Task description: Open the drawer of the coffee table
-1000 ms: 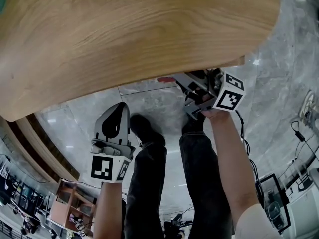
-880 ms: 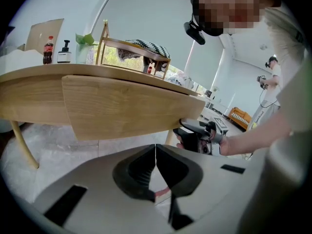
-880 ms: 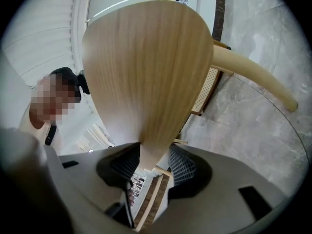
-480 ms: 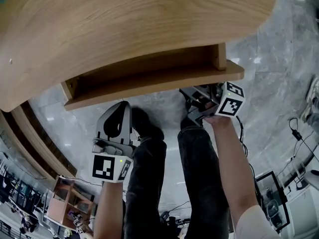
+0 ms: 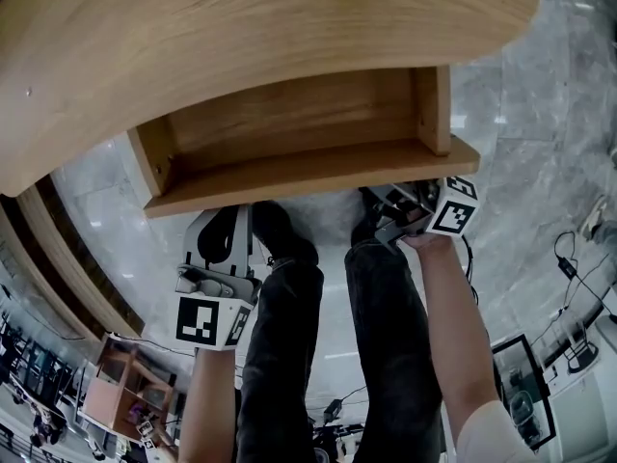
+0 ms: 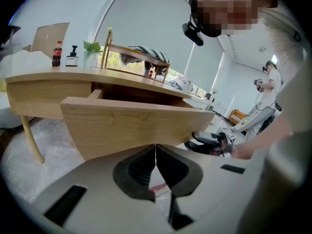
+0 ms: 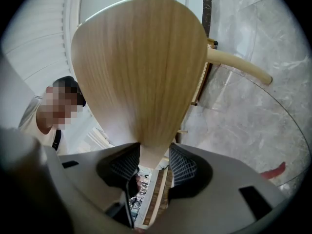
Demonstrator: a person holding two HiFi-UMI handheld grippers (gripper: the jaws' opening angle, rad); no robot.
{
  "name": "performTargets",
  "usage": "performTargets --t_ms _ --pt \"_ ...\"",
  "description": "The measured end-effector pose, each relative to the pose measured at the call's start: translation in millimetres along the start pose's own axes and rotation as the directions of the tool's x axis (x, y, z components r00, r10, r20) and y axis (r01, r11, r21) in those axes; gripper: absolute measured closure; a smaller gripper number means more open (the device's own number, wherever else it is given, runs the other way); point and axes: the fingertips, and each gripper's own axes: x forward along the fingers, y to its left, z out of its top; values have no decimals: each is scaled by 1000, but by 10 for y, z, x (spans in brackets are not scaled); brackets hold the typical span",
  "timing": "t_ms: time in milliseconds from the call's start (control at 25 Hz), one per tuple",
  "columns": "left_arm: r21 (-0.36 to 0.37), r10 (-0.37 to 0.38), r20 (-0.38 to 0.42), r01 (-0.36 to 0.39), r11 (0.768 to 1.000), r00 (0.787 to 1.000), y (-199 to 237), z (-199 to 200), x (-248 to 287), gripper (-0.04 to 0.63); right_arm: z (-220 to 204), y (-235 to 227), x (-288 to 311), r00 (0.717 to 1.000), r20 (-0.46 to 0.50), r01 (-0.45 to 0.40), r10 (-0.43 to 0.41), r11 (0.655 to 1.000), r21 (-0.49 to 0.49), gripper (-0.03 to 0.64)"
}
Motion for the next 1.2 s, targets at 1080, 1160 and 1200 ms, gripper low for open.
performTargets --t_ms 1080,1160,1200 --pt "-2 46 19 -46 999 999 -96 764 -697 575 5 806 -140 977 0 212 -212 975 73 409" --pt "10 41 38 -42 999 998 -166 1033 -788 575 128 1075 -97 975 -3 223 -223 974 39 432" --pt "18 38 48 -38 999 998 -203 1173 -845 575 197 1224 -67 973 -8 232 -232 973 13 442"
